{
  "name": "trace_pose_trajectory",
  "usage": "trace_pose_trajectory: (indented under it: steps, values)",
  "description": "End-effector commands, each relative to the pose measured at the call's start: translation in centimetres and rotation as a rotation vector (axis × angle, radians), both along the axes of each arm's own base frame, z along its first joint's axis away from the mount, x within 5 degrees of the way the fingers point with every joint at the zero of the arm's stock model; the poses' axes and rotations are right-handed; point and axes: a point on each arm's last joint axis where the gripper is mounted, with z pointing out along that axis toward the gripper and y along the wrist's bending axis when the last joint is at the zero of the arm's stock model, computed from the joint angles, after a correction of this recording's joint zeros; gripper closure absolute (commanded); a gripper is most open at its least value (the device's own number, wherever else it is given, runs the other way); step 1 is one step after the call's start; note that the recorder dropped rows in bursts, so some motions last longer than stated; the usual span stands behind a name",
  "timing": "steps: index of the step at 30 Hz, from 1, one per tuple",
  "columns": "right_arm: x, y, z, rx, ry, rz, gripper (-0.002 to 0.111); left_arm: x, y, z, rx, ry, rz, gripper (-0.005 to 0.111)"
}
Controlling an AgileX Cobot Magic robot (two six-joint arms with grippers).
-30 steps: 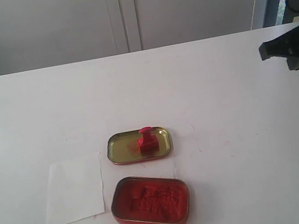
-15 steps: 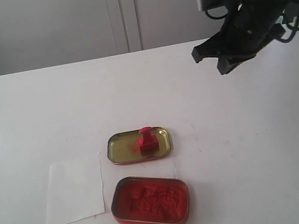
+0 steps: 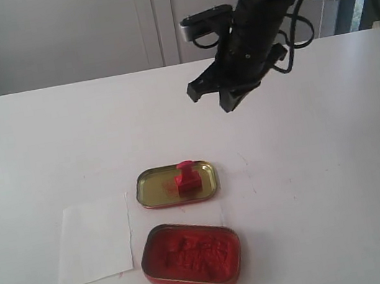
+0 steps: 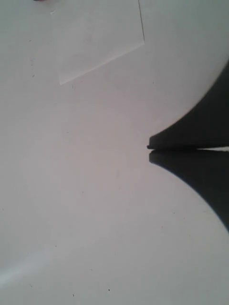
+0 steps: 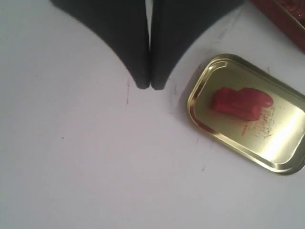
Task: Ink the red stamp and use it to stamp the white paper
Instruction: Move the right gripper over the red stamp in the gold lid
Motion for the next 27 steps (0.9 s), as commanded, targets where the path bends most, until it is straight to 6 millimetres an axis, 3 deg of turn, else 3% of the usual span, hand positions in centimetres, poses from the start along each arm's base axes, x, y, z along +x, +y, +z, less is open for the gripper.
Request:
trace_pose_trajectory:
  steps: [1,9,20,27]
  values:
    - [0.2,1.8,-0.6,-0.023,0.018,0.089,0.108,-0.1,0.0,-0.3,-0.005,0.011,0.003,0.107]
    - [0.3,4.2,-0.8,-0.01,-0.009,0.322,0.108,-0.1,0.0,-0.3,-0.005,0.011,0.003,0.107]
    - [-1.4,6.3,-0.8,-0.019,-0.132,0.946,0.108,-0.1,0.0,-0.3,-0.005,0.011,0.003,0.107]
    - [-2.0,7.6,-1.0,-0.06,-0.196,1.091,0.108,-0.1,0.0,-0.3,-0.005,0.011,0.003,0.107]
